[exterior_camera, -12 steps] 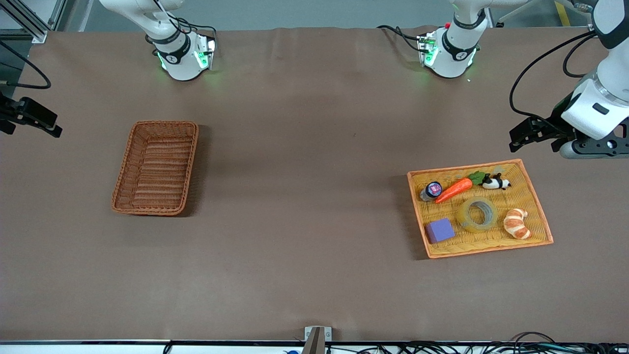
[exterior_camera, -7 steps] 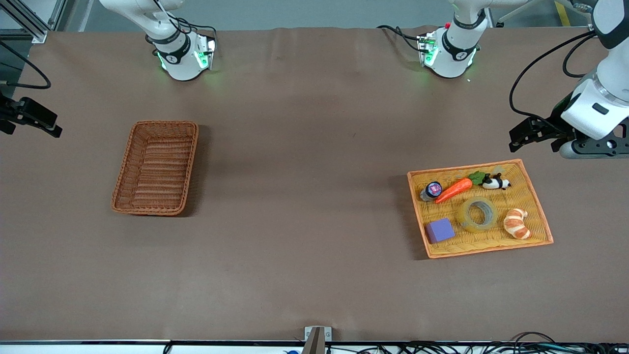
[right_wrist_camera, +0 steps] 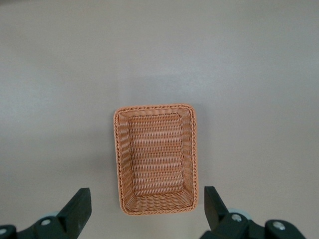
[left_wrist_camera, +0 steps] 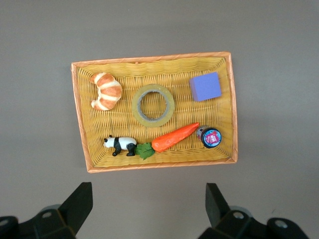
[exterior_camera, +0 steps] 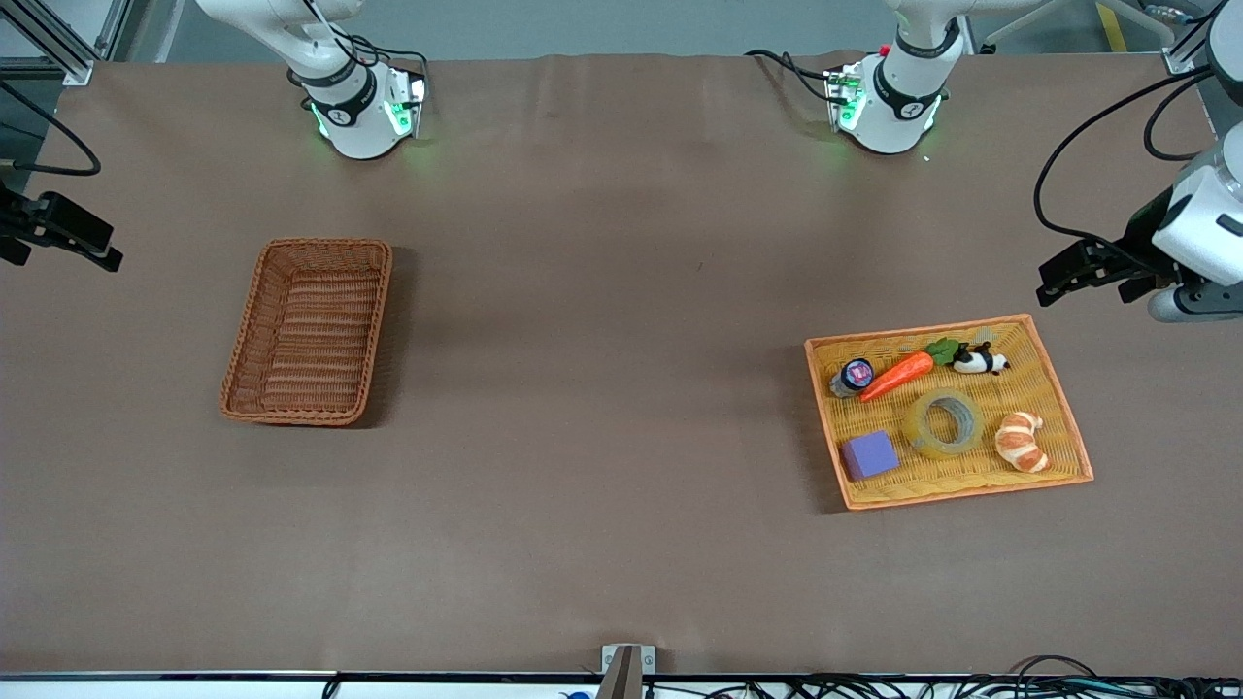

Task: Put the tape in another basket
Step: 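Move the left gripper over the tape roll in the yellow tray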

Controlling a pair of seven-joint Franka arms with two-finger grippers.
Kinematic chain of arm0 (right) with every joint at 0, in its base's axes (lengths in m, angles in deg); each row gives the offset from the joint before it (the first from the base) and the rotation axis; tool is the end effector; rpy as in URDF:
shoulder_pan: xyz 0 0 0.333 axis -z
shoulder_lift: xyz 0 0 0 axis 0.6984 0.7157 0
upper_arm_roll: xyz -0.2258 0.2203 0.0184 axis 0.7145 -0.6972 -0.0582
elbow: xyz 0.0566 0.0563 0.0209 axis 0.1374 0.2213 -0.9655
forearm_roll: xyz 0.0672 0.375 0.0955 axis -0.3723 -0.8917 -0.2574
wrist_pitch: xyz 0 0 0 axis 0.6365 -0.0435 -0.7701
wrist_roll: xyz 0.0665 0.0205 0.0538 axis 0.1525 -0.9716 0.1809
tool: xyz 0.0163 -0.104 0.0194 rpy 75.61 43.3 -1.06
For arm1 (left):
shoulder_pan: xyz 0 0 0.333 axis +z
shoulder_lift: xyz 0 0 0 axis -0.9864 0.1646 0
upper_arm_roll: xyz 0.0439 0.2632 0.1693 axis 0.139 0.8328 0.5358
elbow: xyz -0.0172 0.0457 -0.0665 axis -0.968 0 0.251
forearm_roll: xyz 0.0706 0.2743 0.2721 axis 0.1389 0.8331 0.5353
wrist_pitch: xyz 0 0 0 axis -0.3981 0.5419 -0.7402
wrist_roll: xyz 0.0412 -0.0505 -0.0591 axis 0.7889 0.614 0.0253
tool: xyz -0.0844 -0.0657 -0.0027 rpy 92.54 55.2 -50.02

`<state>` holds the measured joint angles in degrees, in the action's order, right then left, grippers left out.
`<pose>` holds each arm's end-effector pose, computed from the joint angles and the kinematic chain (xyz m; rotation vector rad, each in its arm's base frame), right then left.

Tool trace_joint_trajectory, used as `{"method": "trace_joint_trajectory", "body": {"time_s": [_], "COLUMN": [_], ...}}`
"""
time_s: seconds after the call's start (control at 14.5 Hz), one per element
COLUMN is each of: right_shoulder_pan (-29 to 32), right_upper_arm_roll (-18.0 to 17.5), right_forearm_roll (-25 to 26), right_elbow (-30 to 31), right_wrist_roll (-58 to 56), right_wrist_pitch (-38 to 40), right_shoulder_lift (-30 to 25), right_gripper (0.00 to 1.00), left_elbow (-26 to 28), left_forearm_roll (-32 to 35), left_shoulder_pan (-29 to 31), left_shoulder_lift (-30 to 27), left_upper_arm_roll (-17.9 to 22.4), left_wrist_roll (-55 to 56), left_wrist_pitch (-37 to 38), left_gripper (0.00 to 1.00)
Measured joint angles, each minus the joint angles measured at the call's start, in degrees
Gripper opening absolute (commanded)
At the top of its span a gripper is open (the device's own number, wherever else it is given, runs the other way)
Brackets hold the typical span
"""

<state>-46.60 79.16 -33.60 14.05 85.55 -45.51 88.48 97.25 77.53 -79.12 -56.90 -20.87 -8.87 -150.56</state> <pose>0.5567 -0.0171 0.6634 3.1164 -0.1242 0.0459 0.5693 -0.0230 0.5725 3.1215 0.0573 0.0522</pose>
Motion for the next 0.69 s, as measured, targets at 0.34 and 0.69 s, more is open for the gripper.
{"method": "trace_joint_trajectory", "body": {"time_s": [0.34, 0.69], "right_shoulder_pan": [0.0, 0.0], "right_upper_arm_roll": [0.0, 0.0], "right_forearm_roll": [0.0, 0.0], "right_elbow": [0.0, 0.0], "right_wrist_roll": [0.0, 0.0], "right_wrist_pitch": [-0.1, -0.1], "right_shoulder_lift": [0.0, 0.0], "right_gripper": [1.0, 1.0], "left_elbow": [-0.4, 0.0], "left_forearm_roll": [5.1, 5.4], "left_shoulder_pan": [0.5, 2.0], "left_shoulder_lift": [7.0, 16.9], "left_upper_arm_roll": [0.1, 0.1], "left_wrist_roll": [-0.4, -0.4], "left_wrist_pitch": [-3.2, -12.6], "left_gripper": [0.98, 0.97]}}
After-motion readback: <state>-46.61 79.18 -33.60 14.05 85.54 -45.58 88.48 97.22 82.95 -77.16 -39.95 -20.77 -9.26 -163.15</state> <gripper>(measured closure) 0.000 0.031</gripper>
